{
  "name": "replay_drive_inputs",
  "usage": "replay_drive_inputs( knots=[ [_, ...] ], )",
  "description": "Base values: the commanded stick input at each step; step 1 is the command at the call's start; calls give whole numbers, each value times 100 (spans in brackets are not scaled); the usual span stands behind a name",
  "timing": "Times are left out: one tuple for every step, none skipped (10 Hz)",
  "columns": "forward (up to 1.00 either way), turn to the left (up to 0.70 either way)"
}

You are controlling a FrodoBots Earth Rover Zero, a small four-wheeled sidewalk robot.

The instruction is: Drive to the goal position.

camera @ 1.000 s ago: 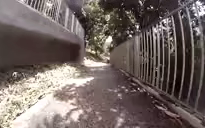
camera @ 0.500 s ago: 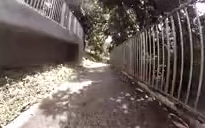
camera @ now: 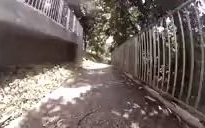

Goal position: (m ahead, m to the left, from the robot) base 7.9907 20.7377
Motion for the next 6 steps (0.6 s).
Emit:
replay_drive_inputs(
  knots=[
    [70,0],
    [69,0],
    [62,0],
    [55,0],
    [50,0],
    [50,0]
  ],
)
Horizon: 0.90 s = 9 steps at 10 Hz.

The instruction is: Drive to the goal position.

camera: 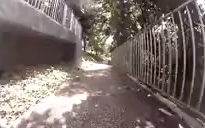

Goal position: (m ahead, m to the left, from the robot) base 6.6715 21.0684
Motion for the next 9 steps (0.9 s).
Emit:
replay_drive_inputs(
  knots=[
    [50,0],
    [50,0],
    [50,0],
    [50,0],
    [50,0],
    [50,0],
    [50,0],
    [50,0],
    [50,0]
  ],
)
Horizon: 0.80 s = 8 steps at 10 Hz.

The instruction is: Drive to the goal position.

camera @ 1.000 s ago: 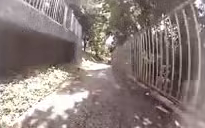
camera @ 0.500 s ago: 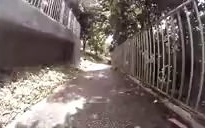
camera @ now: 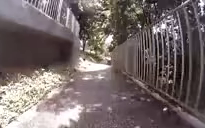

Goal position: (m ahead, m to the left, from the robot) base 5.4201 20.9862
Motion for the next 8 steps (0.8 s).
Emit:
replay_drive_inputs(
  knots=[
    [50,0],
    [50,0],
    [50,5],
    [50,21],
    [50,41],
    [50,2],
    [50,0],
    [50,0]
  ],
)
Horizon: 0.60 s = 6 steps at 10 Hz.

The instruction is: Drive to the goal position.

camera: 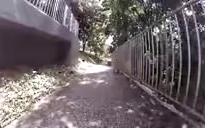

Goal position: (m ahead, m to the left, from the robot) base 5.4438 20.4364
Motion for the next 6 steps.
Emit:
replay_drive_inputs(
  knots=[
    [50,0],
    [50,0],
    [50,0],
    [50,11],
    [50,28],
    [50,44]
  ],
)
